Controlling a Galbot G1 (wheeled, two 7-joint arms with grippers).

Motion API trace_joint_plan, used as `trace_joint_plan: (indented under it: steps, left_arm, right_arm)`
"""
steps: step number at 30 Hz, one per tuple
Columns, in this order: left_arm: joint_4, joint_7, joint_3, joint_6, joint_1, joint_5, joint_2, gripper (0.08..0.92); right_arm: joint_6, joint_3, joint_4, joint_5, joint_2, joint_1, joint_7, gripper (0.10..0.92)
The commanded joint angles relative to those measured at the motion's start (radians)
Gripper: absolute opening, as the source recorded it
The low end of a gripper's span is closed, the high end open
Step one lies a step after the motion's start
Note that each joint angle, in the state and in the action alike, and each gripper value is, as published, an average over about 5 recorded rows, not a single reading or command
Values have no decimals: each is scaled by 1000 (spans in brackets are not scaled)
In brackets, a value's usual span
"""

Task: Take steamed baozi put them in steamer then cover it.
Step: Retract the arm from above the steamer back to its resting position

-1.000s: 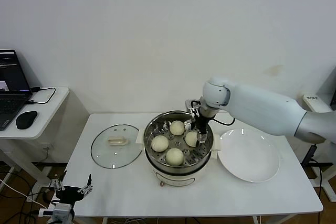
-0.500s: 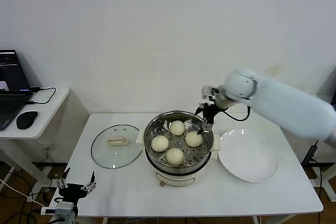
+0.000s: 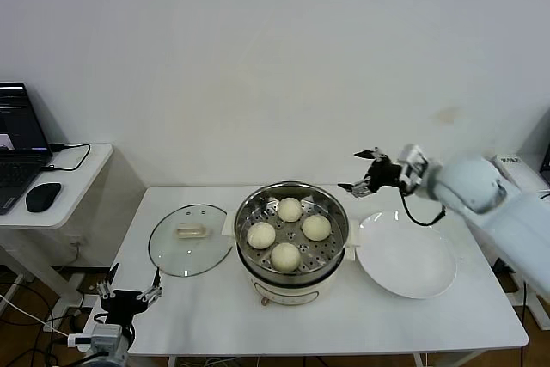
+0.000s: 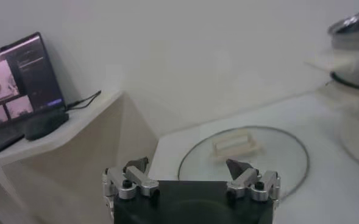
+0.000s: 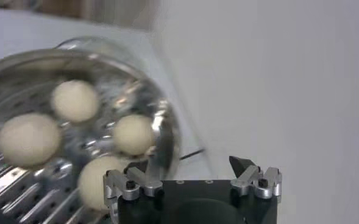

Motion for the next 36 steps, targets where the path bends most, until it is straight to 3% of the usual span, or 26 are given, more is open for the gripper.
trace_joint_plan:
  steps: [1, 7, 12, 20, 29, 36]
  left_arm:
    - [16, -11, 15, -35, -13, 55, 12, 823]
    - [73, 6, 31, -109, -47, 247, 41, 823]
    - [132, 4, 41, -183, -87, 560, 60, 823]
    - [235, -147, 161, -121, -151, 1014, 149, 823]
    - [414, -181, 272, -85, -313, 1056, 243, 823]
    - [525, -209, 350, -51, -414, 1062, 272, 823]
  right_arm:
    - [205, 664, 121, 40, 126, -714, 282, 823]
    - [346, 789, 114, 27, 281, -890, 289, 823]
    - [377, 903, 135, 22, 384, -1027, 274, 823]
    - [413, 965, 157, 20, 441, -1124, 262, 823]
    - [427, 980, 153, 10, 479, -1134, 263, 823]
    - [426, 990, 157, 1, 498, -1143, 262, 823]
